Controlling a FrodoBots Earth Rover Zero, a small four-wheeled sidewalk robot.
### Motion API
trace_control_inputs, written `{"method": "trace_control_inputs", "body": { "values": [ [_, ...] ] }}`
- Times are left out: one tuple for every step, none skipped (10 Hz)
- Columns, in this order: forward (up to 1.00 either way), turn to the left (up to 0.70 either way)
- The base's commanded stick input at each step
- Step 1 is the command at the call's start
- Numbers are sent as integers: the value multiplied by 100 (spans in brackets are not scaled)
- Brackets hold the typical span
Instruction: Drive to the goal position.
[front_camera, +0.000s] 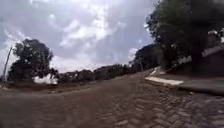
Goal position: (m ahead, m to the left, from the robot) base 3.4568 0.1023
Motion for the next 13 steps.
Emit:
{"method": "trace_control_inputs", "body": {
  "values": [
    [70, 0],
    [70, 0],
    [70, 0],
    [70, -17],
    [70, -27],
    [70, -10],
    [70, 0],
    [70, 0],
    [70, 9],
    [70, 24],
    [70, 12],
    [70, 0],
    [70, 0]
  ]
}}
